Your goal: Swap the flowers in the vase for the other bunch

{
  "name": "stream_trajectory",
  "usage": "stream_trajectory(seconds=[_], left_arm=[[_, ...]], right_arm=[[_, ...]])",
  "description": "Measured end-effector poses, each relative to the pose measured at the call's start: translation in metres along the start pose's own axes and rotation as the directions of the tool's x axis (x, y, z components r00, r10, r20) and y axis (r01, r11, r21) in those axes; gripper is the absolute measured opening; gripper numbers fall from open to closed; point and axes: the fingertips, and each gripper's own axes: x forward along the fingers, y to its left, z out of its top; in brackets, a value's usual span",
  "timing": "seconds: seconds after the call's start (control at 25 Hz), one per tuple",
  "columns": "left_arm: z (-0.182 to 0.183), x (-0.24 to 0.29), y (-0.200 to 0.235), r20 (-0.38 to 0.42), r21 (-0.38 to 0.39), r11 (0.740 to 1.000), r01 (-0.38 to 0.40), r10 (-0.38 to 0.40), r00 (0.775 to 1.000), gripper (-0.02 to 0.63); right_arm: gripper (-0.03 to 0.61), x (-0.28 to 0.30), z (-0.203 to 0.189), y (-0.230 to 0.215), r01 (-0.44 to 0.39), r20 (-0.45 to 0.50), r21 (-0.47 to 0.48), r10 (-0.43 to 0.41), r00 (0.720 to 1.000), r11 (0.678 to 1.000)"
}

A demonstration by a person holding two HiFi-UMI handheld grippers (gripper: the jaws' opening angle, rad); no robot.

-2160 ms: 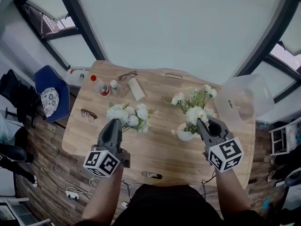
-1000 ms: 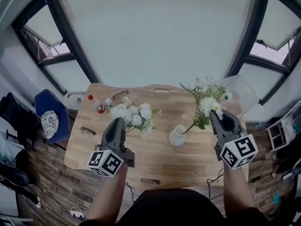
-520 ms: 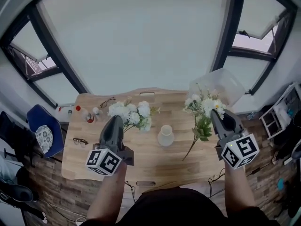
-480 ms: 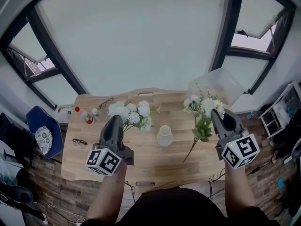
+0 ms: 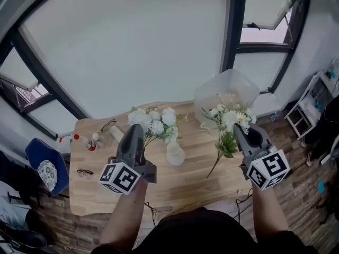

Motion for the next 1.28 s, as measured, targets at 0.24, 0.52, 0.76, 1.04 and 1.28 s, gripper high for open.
stream_trajectory(seconds=[0.24, 0.52, 0.76, 1.04, 1.28], left_arm=[[-0.005, 0.023, -0.025, -0.016, -0.032, 0.997, 0.068, -0.068, 0.998, 0.028], [-0.014, 0.046, -0.061, -0.042, -0.062, 0.987, 0.146, -0.148, 0.988, 0.028], [-0.026, 0.061, -0.086, -0.054, -0.114, 0.972, 0.204, -0.211, 0.976, 0.028], [-0.047, 0.070, -0.101, -0.093, -0.154, 0.960, 0.235, -0.251, 0.963, 0.028], [-0.061, 0.076, -0.104, -0.117, -0.196, 0.952, 0.237, -0.262, 0.958, 0.028]], right_arm=[[0.058, -0.013, -0.008, -0.007, 0.030, -0.010, 0.014, -0.030, 0.999, 0.999], [0.058, -0.031, -0.009, -0.020, 0.071, -0.002, 0.029, -0.071, 0.997, 0.997], [0.058, -0.044, -0.011, -0.032, 0.103, 0.002, 0.041, -0.103, 0.995, 0.994], [0.058, -0.052, -0.019, -0.040, 0.129, -0.004, 0.057, -0.129, 0.992, 0.990], [0.058, -0.055, -0.024, -0.044, 0.152, -0.016, 0.072, -0.151, 0.988, 0.986]])
